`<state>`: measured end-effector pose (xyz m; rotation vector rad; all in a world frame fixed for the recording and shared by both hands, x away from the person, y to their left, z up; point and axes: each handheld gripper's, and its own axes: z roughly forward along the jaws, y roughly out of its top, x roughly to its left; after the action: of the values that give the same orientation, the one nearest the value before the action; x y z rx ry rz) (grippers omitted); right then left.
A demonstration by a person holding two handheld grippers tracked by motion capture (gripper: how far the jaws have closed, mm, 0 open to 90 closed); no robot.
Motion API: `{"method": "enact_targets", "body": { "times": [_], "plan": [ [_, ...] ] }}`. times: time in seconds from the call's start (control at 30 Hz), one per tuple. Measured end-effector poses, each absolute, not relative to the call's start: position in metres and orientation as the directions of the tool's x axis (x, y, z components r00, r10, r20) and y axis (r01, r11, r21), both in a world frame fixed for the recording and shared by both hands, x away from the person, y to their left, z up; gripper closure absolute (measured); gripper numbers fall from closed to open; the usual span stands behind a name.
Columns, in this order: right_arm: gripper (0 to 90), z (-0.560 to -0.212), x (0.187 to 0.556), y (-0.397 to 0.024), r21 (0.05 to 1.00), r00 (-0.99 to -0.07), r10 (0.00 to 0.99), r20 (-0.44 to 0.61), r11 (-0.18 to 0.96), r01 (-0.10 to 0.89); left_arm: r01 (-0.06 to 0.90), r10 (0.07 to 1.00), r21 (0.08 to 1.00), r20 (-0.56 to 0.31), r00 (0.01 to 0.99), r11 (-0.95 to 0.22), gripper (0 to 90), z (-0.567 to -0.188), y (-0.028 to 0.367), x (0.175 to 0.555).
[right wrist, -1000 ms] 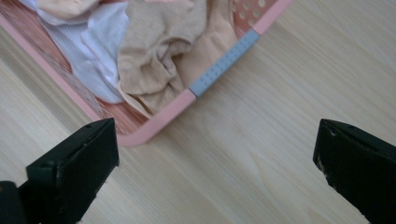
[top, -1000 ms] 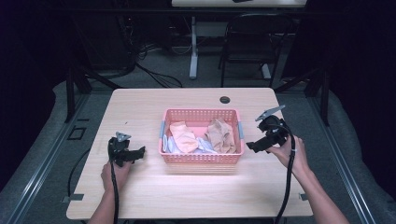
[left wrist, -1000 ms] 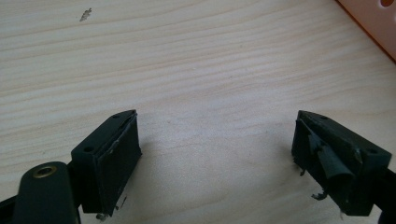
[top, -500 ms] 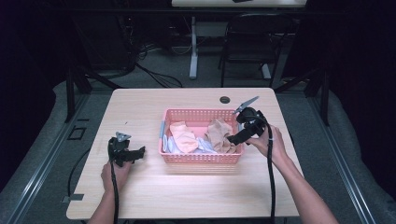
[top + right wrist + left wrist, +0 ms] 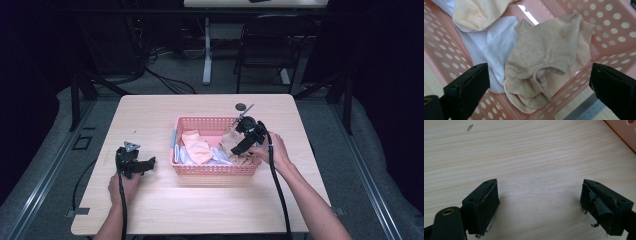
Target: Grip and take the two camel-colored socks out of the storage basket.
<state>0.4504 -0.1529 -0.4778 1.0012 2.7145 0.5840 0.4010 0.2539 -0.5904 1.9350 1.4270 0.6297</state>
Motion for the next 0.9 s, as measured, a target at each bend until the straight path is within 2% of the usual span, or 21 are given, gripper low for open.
{"method": "enact_targets", "body": {
  "times": [0.33,0.47,0.57,0.63,0.73,0.8,0.9],
  "plan": [
    [6.9,-0.502,0.467,-0.137,0.314,-0.742,0.665,-0.08,0.723,0.615,0.647,0.956,0.735,0.003,0.294,-0.202,14.9,-0.59,0.254,0.401],
    [12.1,-0.51,0.471,-0.133,0.268,-0.734,0.672,-0.099,0.729,0.631,0.647,0.956,0.736,0.003,0.294,-0.202,14.9,-0.59,0.254,0.401],
    [25.8,-0.514,0.473,-0.133,0.254,-0.728,0.679,-0.089,0.723,0.643,0.647,0.956,0.736,0.003,0.294,-0.201,14.9,-0.59,0.254,0.401],
    [42.3,-0.515,0.472,-0.133,0.282,-0.712,0.697,-0.085,0.702,0.654,0.647,0.956,0.736,0.003,0.294,-0.201,14.9,-0.59,0.254,0.401],
    [59.5,-0.514,0.471,-0.135,0.265,-0.718,0.692,-0.075,0.708,0.655,0.647,0.956,0.736,0.003,0.294,-0.202,14.9,-0.59,0.254,0.401],
    [68.2,-0.513,0.471,-0.136,0.266,-0.719,0.693,-0.054,0.704,0.658,0.647,0.956,0.736,0.003,0.294,-0.202,14.9,-0.59,0.254,0.401],
    [72.6,-0.509,0.468,-0.136,0.274,-0.725,0.687,-0.053,0.708,0.651,0.647,0.956,0.736,0.003,0.294,-0.201,14.9,-0.59,0.254,0.401]
  ]
}}
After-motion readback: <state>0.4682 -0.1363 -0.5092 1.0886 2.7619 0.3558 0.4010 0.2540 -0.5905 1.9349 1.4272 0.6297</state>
